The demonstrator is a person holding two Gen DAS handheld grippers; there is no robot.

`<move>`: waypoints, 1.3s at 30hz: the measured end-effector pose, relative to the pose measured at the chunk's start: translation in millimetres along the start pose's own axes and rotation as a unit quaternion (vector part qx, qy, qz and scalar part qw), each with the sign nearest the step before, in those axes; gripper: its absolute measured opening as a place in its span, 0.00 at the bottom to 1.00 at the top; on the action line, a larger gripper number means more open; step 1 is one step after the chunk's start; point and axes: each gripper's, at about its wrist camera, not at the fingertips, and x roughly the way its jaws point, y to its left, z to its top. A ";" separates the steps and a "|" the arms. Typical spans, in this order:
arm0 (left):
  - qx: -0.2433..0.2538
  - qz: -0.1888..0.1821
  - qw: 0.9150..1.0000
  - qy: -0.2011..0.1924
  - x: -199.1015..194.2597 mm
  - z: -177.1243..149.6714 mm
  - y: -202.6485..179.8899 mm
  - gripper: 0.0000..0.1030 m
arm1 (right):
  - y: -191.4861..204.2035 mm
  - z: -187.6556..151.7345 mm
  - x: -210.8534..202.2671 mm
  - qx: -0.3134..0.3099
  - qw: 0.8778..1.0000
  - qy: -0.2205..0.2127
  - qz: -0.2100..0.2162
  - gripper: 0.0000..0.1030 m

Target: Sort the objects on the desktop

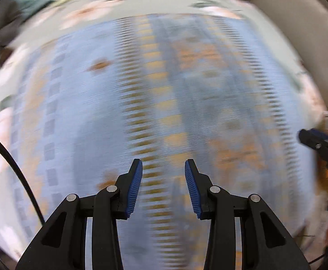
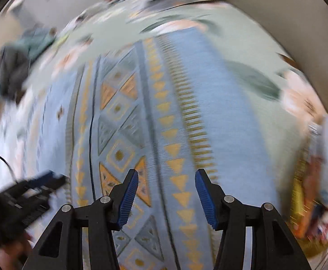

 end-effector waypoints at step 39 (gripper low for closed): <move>-0.137 0.050 0.977 -0.153 48.8 -60.1 79.7 1.00 | 16.1 -58.6 83.1 -0.066 0.980 -0.158 -0.100 1.00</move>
